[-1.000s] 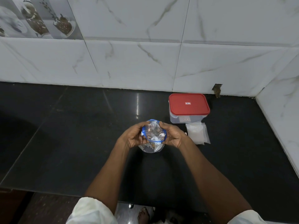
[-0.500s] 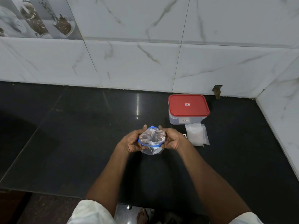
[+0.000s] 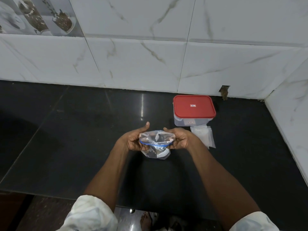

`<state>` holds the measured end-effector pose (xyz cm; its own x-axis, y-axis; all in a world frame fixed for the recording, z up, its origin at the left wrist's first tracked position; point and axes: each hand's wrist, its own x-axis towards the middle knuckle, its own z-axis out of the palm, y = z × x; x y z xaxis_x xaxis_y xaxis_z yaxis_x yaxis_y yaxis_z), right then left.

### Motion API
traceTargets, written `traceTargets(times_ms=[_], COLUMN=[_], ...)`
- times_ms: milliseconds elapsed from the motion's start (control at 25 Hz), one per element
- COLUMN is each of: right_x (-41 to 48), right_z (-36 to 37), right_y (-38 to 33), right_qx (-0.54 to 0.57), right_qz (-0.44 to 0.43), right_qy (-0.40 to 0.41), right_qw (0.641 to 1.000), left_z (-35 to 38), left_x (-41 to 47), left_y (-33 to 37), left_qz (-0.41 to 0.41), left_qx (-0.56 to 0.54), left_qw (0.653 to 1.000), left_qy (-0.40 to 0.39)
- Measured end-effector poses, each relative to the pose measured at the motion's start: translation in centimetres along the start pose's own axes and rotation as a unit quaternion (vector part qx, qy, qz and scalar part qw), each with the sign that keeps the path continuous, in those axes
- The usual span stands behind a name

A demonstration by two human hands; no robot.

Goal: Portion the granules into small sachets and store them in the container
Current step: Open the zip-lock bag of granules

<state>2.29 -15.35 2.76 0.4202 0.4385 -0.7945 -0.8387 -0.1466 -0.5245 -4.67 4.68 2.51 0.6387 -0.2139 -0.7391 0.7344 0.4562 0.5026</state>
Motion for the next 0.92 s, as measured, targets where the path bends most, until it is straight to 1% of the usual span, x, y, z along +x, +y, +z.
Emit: traceTargets(times_ms=[120, 240, 280, 360, 440, 480, 520, 560, 600, 680, 720, 800, 840, 880, 920], right_x=[-0.8, -0.9, -0.7, -0.5, -0.2, -0.3, -0.3, -0.4, -0.6, -1.3, -1.6, -1.8, -1.6, -1.6, -1.6], right_z=[-0.8, -1.5, -1.7, -1.6, -1.1, -0.7, -0.4, 0.0, 0.4, 1.3, 1.7, 2.5, 2.8, 3.4, 4.0], right_y=[0.1, 0.9, 1.3, 1.8, 2.1, 2.2, 2.2, 2.2, 2.2, 1.9, 1.8, 1.7, 1.8, 2.0, 2.4], right_qx=[0.016, 0.070, 0.095, 0.140, 0.171, 0.187, 0.201, 0.202, 0.179, 0.066, 0.013, -0.047, -0.086, -0.148, -0.223], right_qz=[-0.021, -0.049, -0.054, -0.048, -0.042, -0.042, -0.052, -0.072, -0.103, -0.163, -0.191, -0.230, -0.249, -0.269, -0.282], right_qy=[-0.033, -0.044, -0.045, -0.033, 0.005, 0.023, 0.025, 0.025, 0.018, 0.031, 0.053, 0.118, 0.165, 0.217, 0.265], right_qw=[0.999, 0.995, 0.993, 0.988, 0.984, 0.981, 0.978, 0.976, 0.978, 0.984, 0.980, 0.965, 0.951, 0.927, 0.895], left_z=[0.5, 0.8, 0.9, 1.0, 1.3, 1.5, 1.9, 2.3, 2.8, 3.7, 3.9, 4.5, 4.6, 4.8, 5.1], left_x=[-0.3, -0.4, -0.5, -0.6, -0.9, -1.0, -1.1, -1.2, -1.3, -2.0, -2.3, -2.6, -2.3, -1.9, -1.5], left_y=[0.2, 0.0, -0.2, -0.7, -1.5, -1.9, -2.2, -2.4, -2.4, -2.0, -1.8, -1.6, -1.7, -1.8, -2.0], left_qz=[0.031, 0.078, 0.095, 0.115, 0.113, 0.114, 0.118, 0.132, 0.156, 0.207, 0.222, 0.226, 0.230, 0.234, 0.238], left_qx=[-0.018, 0.012, 0.005, -0.051, -0.116, -0.110, -0.081, -0.030, 0.017, 0.075, 0.091, 0.106, 0.137, 0.199, 0.266], left_qw=[0.999, 0.995, 0.993, 0.989, 0.984, 0.983, 0.983, 0.981, 0.974, 0.957, 0.952, 0.950, 0.940, 0.916, 0.882], left_qy=[0.021, 0.059, 0.072, 0.082, 0.077, 0.090, 0.113, 0.141, 0.165, 0.189, 0.188, 0.187, 0.211, 0.258, 0.308])
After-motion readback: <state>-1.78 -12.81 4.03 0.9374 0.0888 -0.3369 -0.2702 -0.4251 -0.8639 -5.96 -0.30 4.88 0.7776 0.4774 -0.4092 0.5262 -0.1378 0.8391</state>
